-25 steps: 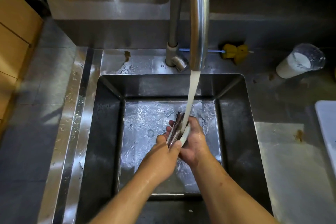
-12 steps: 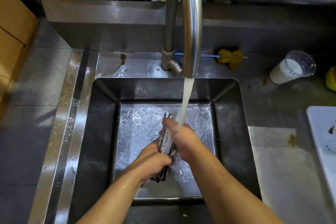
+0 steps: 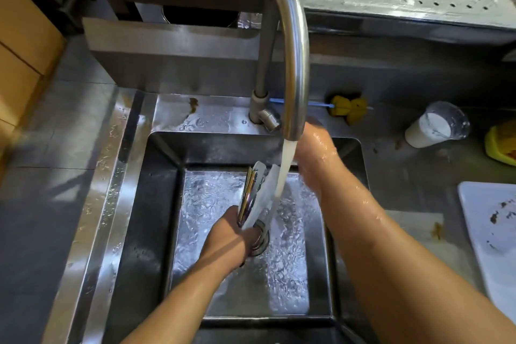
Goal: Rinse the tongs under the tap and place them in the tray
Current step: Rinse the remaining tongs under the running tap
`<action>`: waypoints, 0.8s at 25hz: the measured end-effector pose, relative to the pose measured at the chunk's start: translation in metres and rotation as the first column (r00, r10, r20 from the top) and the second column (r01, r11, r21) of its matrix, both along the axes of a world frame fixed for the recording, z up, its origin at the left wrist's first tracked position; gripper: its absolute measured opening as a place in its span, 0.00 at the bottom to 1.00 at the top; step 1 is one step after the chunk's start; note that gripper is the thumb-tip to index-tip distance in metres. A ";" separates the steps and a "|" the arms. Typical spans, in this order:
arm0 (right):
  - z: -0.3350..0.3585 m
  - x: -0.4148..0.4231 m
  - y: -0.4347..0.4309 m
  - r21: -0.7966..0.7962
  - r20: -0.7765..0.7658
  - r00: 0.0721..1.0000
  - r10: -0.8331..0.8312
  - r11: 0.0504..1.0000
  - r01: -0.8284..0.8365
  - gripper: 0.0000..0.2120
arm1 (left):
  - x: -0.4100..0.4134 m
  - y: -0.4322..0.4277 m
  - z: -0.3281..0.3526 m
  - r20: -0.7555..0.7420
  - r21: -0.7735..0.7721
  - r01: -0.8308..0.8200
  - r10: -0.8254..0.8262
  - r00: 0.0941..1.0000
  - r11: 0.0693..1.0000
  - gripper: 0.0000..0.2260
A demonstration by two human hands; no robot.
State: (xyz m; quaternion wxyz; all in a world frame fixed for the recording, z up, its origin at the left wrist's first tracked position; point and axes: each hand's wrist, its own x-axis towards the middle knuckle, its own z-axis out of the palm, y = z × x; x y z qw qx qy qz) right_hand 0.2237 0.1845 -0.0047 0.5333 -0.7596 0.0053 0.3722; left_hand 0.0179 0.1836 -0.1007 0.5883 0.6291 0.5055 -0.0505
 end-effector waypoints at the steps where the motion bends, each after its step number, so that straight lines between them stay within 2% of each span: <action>1: 0.005 0.005 0.004 0.001 -0.010 1.000 -0.021 1.000 0.021 0.28 | -0.001 -0.001 0.002 -0.004 0.059 0.040 -0.040 0.999 0.997 0.12; 3: 0.005 0.005 0.003 -0.014 -0.005 0.998 -0.059 0.998 0.059 0.28 | 0.000 -0.001 0.005 -0.062 0.209 0.146 -0.136 0.989 0.967 0.13; 5: -0.006 -0.005 -0.007 -0.013 0.014 0.997 -0.079 0.997 0.079 0.19 | 0.001 -0.001 0.006 -0.121 0.313 0.215 -0.186 0.975 0.925 0.14; 7: -0.014 -0.013 -0.020 0.027 -0.015 0.994 -0.110 0.994 0.110 0.11 | -0.002 -0.003 0.004 -0.141 0.346 0.251 -0.214 0.967 0.904 0.13; 9: -0.020 -0.017 -0.030 0.072 -0.014 0.993 -0.117 0.990 0.118 0.08 | -0.008 -0.004 0.004 -0.158 0.337 0.295 -0.255 0.954 0.894 0.12; 11: -0.025 -0.022 -0.044 0.018 0.164 0.986 0.017 1.000 -0.020 0.08 | -0.009 -0.001 0.008 -0.228 0.354 0.392 -0.328 0.917 0.849 0.11; 12: -0.028 -0.027 -0.054 -0.089 0.320 0.932 0.172 0.985 -0.151 0.09 | -0.005 0.004 0.011 -0.285 0.374 0.468 -0.381 0.880 0.800 0.11; 13: -0.031 -0.034 -0.066 -0.233 0.463 0.807 0.367 0.929 -0.289 0.11 | 0.000 0.011 0.016 -0.338 0.389 0.551 -0.442 0.831 0.739 0.11; 14: -0.034 -0.042 -0.077 -0.361 0.546 0.637 0.544 0.839 -0.407 0.13 | 0.008 0.016 0.023 -0.397 0.389 0.638 -0.504 0.767 0.665 0.10; 15: -0.036 -0.048 -0.086 -0.448 0.563 0.478 0.674 0.735 -0.509 0.14 | 0.015 0.022 0.028 -0.455 0.386 0.721 -0.562 0.691 0.575 0.10; 17: -0.042 -0.058 -0.098 -0.539 0.436 0.271 0.858 0.490 -0.685 0.21 | 0.031 0.030 0.037 -0.601 0.352 0.862 -0.618 0.507 0.365 0.14; 18: -0.046 -0.062 -0.100 -0.559 0.331 0.218 0.918 0.377 -0.739 0.29 | 0.040 0.031 0.043 -0.676 0.310 0.911 -0.610 0.412 0.272 0.14; 19: -0.052 -0.065 -0.101 -0.573 0.241 0.200 0.950 0.306 -0.760 0.36 | 0.049 0.031 0.048 -0.728 0.276 0.938 -0.591 0.347 0.211 0.13; 20: -0.058 -0.067 -0.100 -0.603 0.202 0.200 0.959 0.283 -0.746 0.39 | 0.057 0.030 0.051 -0.762 0.239 0.954 -0.574 0.299 0.180 0.08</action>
